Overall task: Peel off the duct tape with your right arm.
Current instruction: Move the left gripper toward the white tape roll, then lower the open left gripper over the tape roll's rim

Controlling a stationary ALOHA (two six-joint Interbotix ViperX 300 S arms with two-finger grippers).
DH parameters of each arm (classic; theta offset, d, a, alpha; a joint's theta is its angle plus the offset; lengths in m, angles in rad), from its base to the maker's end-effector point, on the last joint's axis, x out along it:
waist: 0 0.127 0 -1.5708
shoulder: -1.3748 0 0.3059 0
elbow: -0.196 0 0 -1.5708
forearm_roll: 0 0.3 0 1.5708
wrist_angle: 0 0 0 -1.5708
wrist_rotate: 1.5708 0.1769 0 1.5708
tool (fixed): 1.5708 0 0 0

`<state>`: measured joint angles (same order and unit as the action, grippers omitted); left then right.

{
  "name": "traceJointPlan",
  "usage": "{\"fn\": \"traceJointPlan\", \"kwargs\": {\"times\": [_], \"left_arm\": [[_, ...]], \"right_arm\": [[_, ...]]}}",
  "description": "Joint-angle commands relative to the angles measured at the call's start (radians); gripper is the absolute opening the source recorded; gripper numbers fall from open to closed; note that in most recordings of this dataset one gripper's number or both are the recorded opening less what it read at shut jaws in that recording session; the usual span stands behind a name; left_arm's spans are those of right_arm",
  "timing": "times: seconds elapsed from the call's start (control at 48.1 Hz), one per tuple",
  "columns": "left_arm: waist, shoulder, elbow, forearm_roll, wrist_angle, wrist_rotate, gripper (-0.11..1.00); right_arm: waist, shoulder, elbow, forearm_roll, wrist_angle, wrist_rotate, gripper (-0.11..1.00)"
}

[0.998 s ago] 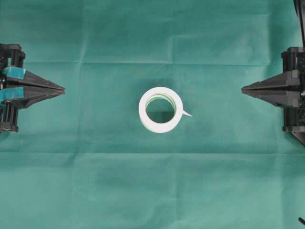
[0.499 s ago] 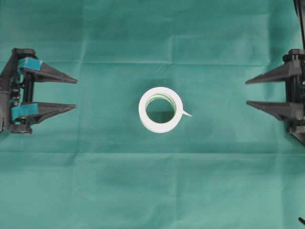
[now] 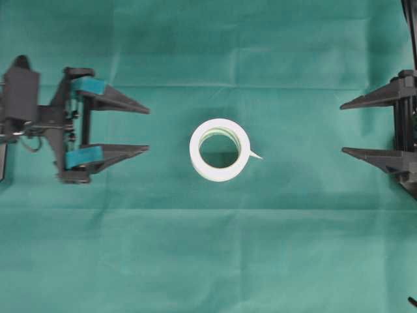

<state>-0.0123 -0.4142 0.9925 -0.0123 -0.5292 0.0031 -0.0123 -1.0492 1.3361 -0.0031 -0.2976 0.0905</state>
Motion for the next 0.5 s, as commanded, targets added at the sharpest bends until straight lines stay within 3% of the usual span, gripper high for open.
{"fn": "traceJointPlan", "kwargs": {"times": [0.0, 0.478], "left_arm": [[-0.003, 0.049, -0.072, -0.002, -0.012, 0.000, 0.82], [-0.015, 0.264, -0.255, -0.002, -0.011, 0.002, 0.82]], "right_arm": [[-0.002, 0.003, -0.011, 0.000, -0.006, 0.002, 0.70], [-0.002, 0.003, -0.009, 0.002, -0.009, 0.002, 0.70]]}}
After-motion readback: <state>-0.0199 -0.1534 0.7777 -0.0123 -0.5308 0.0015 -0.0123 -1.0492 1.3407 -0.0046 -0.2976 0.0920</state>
